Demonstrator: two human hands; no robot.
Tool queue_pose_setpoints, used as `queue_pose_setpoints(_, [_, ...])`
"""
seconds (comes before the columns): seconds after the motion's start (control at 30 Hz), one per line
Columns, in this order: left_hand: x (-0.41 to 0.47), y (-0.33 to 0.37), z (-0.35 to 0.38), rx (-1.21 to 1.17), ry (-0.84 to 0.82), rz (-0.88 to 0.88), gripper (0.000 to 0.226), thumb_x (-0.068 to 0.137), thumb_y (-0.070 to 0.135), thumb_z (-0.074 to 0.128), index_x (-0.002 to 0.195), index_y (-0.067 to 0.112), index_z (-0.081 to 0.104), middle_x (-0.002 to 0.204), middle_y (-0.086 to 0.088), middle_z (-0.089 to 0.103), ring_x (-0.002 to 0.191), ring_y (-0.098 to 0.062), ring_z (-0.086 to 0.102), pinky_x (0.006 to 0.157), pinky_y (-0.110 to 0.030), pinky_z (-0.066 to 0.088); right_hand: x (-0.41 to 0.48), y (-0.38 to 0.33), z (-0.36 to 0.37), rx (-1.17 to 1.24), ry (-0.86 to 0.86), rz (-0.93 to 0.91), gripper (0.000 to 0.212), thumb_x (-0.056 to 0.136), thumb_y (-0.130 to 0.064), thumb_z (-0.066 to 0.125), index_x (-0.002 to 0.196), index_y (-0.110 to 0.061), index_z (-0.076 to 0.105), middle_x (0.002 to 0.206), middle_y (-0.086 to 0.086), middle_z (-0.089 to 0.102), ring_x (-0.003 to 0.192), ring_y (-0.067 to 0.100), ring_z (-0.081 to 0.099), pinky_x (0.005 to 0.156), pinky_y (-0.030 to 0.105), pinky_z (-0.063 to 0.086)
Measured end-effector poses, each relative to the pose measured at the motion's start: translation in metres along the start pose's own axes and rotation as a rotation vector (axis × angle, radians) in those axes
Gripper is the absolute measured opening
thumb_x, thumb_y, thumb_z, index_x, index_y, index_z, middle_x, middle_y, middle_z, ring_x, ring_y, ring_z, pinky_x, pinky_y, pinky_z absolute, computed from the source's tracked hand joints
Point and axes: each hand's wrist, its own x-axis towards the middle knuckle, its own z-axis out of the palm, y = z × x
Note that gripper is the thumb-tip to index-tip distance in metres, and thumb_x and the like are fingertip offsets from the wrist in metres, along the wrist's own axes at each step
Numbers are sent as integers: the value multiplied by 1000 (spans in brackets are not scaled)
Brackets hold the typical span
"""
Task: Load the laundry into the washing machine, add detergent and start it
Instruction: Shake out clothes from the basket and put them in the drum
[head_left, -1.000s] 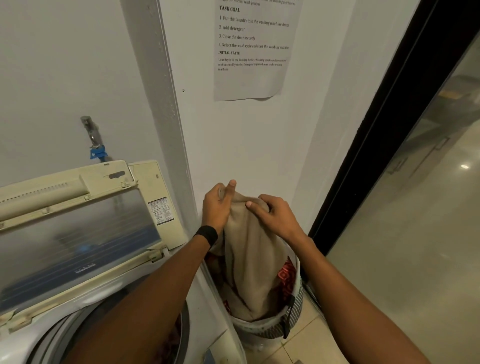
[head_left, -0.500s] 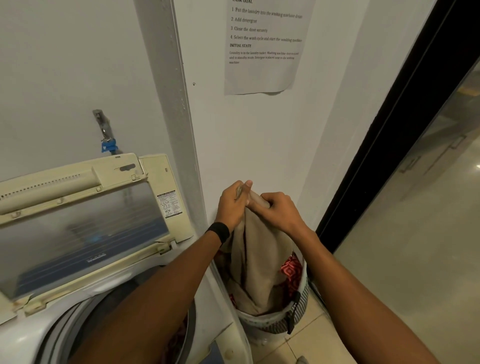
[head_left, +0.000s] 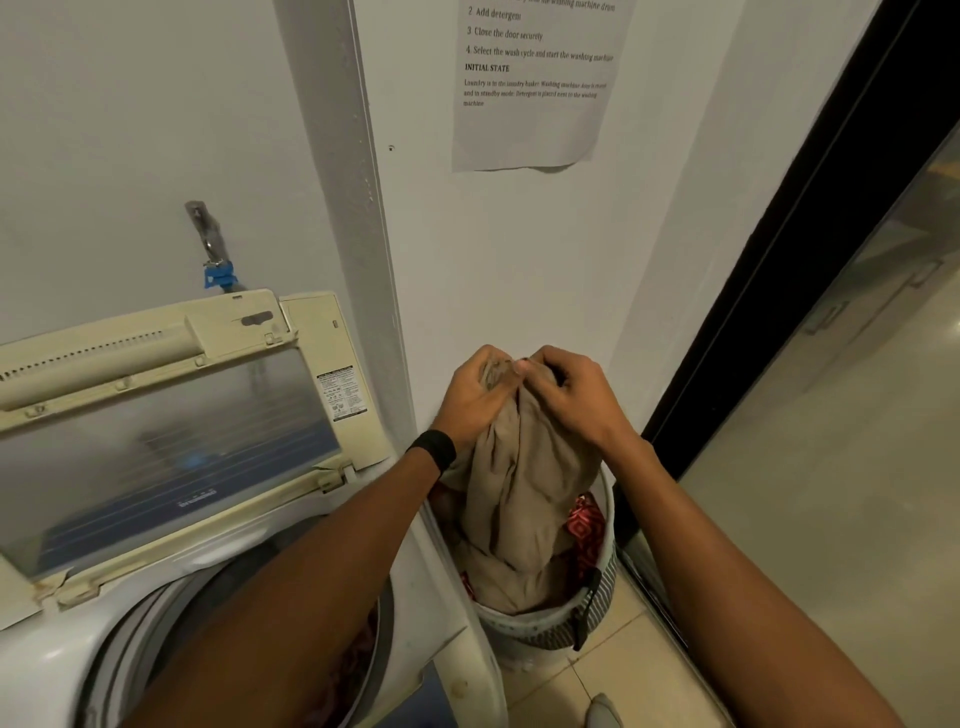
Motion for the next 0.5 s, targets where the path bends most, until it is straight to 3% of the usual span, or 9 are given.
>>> queue_pose_setpoints(0.07, [-1, 1, 5, 8, -52, 0, 33, 101, 30, 62, 114, -1, 62, 102, -2, 68, 94, -5, 65, 85, -18, 51, 2, 0, 8, 34, -27, -15, 27, 102, -43, 60, 86, -22, 67, 75, -7, 67, 70, 11, 60, 67, 34, 48])
queue_pose_setpoints(0.13, [0, 0, 5, 26, -68, 7, 29, 102, 30, 61, 110, 2, 64, 100, 1, 68, 92, -3, 64, 85, -16, 49, 2, 3, 12, 67, -49, -4, 26, 103, -40, 59, 87, -21, 68, 77, -8, 68, 72, 11, 61, 68, 33, 48])
queue_pose_setpoints(0.3, [-1, -9, -8, 87, 23, -38, 43, 103, 39, 60, 79, 6, 46, 72, -4, 42, 66, -13, 40, 61, -22, 36, -8, 1, 8, 209, -159, 85, 24, 106, -32, 52, 108, -23, 74, 99, -13, 75, 94, 5, 68, 84, 23, 53])
queue_pose_setpoints(0.43, [4, -8, -18, 75, 199, -51, 41, 104, 40, 60, 77, 14, 42, 69, -5, 36, 63, -12, 37, 59, -25, 34, -12, 13, 0, 112, -279, 189, 7, 92, -27, 68, 94, -21, 70, 62, -12, 51, 60, 8, 49, 65, 31, 42])
queue_pose_setpoints(0.5, [7, -9, -25, 71, 225, -39, 41, 105, 38, 58, 77, 13, 41, 70, -6, 34, 64, -12, 36, 60, -24, 34, -15, 20, -7, 96, -391, 198, 21, 94, -29, 70, 87, -9, 70, 61, -6, 45, 59, 10, 44, 64, 31, 39])
